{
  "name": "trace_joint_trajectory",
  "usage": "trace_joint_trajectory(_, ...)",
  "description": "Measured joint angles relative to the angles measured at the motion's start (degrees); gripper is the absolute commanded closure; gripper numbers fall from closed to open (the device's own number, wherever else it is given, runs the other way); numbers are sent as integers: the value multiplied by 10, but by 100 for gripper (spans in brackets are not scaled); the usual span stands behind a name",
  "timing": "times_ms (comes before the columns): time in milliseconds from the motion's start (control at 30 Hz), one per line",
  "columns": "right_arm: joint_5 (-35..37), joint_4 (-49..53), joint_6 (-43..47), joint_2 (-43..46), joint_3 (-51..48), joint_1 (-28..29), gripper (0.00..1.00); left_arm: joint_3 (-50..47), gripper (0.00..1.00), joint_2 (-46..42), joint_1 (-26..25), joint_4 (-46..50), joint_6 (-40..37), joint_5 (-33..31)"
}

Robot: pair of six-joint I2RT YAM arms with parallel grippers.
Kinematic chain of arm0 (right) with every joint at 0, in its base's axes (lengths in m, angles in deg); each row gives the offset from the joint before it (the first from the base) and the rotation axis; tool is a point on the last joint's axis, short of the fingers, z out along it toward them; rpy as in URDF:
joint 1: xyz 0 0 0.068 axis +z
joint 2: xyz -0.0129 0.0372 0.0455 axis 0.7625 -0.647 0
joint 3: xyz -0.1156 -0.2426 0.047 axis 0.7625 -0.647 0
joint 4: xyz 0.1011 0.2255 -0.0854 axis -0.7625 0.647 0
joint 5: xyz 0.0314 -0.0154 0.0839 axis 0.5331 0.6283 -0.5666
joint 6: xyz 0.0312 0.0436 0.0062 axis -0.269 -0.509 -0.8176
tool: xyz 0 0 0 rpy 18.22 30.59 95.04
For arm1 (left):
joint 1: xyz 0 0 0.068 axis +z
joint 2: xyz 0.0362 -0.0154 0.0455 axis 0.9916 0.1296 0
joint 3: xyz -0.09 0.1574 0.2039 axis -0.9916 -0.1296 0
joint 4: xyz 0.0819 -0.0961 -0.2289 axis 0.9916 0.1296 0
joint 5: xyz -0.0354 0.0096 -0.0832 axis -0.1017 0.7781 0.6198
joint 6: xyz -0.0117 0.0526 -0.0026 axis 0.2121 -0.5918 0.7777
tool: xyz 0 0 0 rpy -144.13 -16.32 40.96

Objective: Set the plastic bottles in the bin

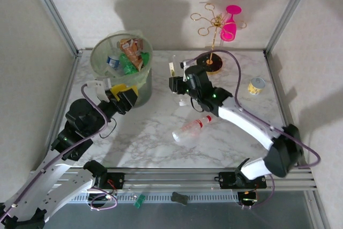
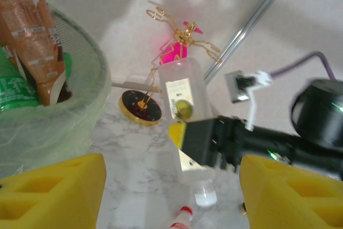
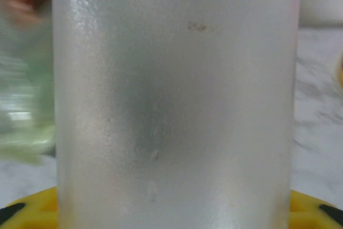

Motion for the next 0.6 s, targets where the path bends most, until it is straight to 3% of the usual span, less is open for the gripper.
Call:
trace_joint_trajectory(167, -2, -44, 21, 80, -45, 45, 67, 44, 16, 46, -9, -3, 51, 28)
trace_joint_trajectory(267, -2, -58, 37, 102, -61, 73, 67, 82, 1, 87, -26, 1, 63, 35)
trace_joint_trajectory(600, -2, -74, 62, 129, -88, 137, 67, 140, 0, 157, -75, -10, 83, 53)
